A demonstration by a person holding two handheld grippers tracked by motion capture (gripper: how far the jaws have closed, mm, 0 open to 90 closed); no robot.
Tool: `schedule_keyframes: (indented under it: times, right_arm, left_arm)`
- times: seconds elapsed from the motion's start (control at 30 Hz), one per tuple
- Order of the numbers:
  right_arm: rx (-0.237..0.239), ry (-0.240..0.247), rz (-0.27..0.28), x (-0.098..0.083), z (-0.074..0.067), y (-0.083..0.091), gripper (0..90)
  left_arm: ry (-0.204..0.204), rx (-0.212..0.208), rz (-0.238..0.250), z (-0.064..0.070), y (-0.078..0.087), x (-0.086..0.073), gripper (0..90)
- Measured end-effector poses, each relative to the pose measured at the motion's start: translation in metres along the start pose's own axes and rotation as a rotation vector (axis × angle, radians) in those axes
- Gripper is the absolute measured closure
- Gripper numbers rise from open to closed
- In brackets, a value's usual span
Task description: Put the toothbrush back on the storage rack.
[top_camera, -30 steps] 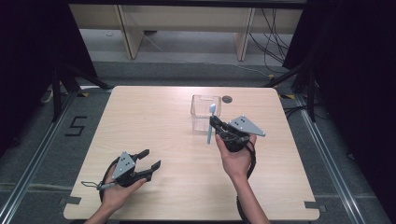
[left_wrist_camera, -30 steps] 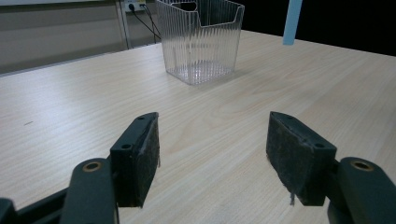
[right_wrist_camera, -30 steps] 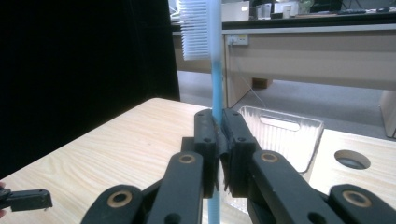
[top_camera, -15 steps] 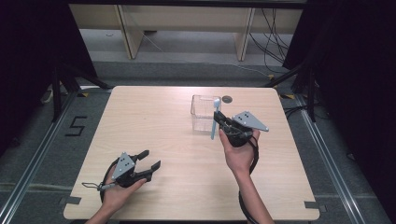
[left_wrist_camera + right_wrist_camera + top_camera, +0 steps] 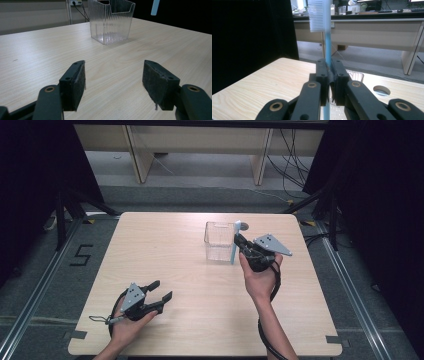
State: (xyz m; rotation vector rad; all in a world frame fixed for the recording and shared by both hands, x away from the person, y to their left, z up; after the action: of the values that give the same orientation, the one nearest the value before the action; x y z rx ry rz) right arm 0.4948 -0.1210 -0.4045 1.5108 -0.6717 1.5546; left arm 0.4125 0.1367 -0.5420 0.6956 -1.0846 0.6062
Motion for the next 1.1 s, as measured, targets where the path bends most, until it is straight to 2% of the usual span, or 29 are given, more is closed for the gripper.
schedule_keyframes:
  times: [0.03,0.07,0.23,0.3,0.33,0.5,0.57,0.7,1.1]
  right_arm:
    - [-0.003,0.013,0.011,0.001,0.002,-0.002,85.9]
    - [0.007,0.002,0.01,0.002,0.002,-0.002,86.0]
    - [-0.015,0.011,0.012,0.007,0.007,-0.007,85.9]
    - [-0.009,0.009,0.015,0.009,0.006,-0.008,85.9]
    - [-0.01,0.026,0.025,0.013,0.007,-0.01,86.0]
    - [-0.014,0.016,0.033,0.021,0.009,-0.012,85.9]
    - [-0.031,0.021,0.039,0.025,0.012,-0.013,86.0]
    - [-0.022,0.019,0.052,0.029,0.012,-0.016,86.0]
    - [-0.051,0.035,0.05,0.036,0.021,-0.025,86.0]
  left_arm:
    - [0.002,0.002,-0.002,0.0,0.0,0.0,35.0]
    - [0.008,0.002,0.002,-0.001,0.0,0.0,35.0]
    - [0.005,0.014,-0.005,-0.001,0.002,0.0,34.9]
    - [0.003,0.014,-0.004,-0.001,0.002,0.0,35.0]
    - [0.003,0.015,-0.003,-0.001,0.002,0.0,35.0]
    - [0.004,0.016,-0.002,-0.001,0.002,0.0,35.0]
    - [0.006,0.016,-0.002,-0.002,0.002,0.0,35.0]
    - [0.004,0.018,0.0,-0.001,0.002,0.0,35.1]
    - [0.0,0.019,0.003,-0.001,0.002,0.0,35.2]
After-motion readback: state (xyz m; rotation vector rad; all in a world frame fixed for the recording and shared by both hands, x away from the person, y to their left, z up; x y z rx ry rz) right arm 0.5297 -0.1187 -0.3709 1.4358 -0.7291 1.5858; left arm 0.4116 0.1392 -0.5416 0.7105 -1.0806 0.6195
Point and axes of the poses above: each handheld gripper's, and its own axes: y roughly backward along the jaws, x roughly out of its top, z roughly to its right, the point moved 9 cm from there along -y, roughly forward along the jaws, and after that the axes turned 14 degrees about y, right-handed, at the moved point
